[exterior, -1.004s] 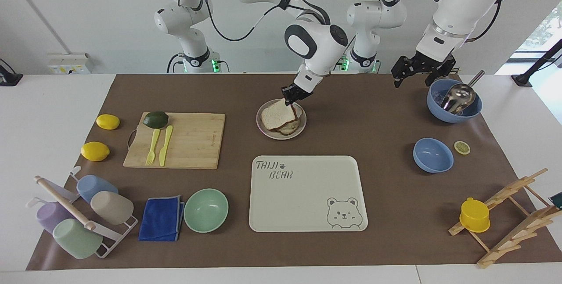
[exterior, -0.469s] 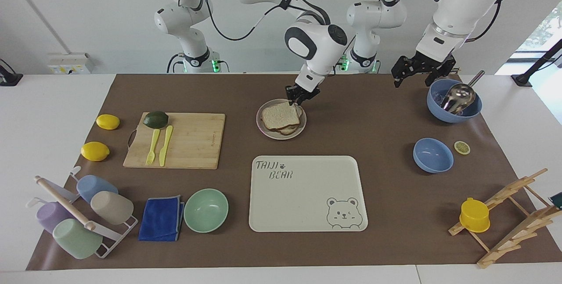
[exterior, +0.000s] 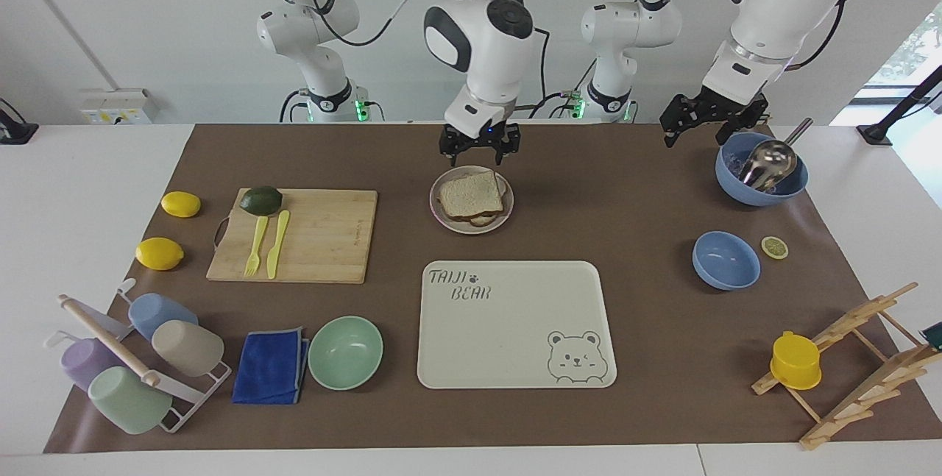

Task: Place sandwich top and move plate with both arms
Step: 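Open the right gripper and withdraw while the left gripper reaches toward the plate, then move the left gripper to the rim of the white plate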

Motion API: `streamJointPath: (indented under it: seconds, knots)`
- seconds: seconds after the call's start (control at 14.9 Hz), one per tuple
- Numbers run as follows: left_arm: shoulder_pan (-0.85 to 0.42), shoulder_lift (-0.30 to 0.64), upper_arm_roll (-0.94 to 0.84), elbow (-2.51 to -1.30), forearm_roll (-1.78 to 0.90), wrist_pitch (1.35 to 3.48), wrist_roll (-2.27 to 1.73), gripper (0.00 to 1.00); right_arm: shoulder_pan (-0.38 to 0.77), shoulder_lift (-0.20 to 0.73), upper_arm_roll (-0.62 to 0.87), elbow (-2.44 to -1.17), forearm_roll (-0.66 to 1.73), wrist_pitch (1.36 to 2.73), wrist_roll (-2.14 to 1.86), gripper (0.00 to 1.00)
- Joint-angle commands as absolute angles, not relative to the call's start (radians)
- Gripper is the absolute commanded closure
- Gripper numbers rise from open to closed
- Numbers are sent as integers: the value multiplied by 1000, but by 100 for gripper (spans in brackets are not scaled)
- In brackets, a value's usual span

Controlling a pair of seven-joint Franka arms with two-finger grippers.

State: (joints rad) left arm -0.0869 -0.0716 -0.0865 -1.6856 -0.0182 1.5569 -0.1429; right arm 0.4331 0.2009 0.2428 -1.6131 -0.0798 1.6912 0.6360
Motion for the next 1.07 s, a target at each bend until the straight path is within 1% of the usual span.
streamJointPath:
  seconds: [0.0, 0.2, 0.27, 0.33, 0.47, 0.54, 0.67, 0.74, 0.87, 1.0]
  knots:
    - [-95, -144, -94, -1819, -18, 1627, -141, 0, 284, 117, 259, -1641, -41, 1642, 597, 0]
    - [-132, -205, -98, -1952, -61, 1689, -137, 0, 97, 39, 256, -1643, 7, 1562, 536, 0]
    - [-150, -210, -100, -1983, -66, 1703, -138, 0, 31, 19, 259, -1643, 32, 1543, 469, 0]
    - [-188, -207, -100, -2003, -66, 1716, -141, 0, -1, 0, 256, -1643, 50, 1534, 427, 0]
    - [-236, -207, -100, -2077, -78, 1806, -140, 0, 11, -5, 192, -1641, 48, 1526, 411, 0]
    - [-261, -209, -100, -2115, -107, 1862, -141, 0, 35, -5, 140, -1638, 45, 1493, 387, 0]
    - [-320, -195, -98, -2173, -115, 1945, -147, 0, 73, -20, 27, -1643, 52, 1471, 173, 0]
    - [-351, -177, -100, -2199, -118, 1991, -161, 0, 81, -24, -4, -1644, 40, 1470, 114, 0]
    - [-421, -122, -98, -2226, -124, 2075, -260, 0, 74, -41, -18, -1660, 40, 1466, 115, 0]
    - [-468, -71, -100, -2241, -124, 2172, -331, 0, 72, -38, -20, -1666, 37, 1466, 117, 0]
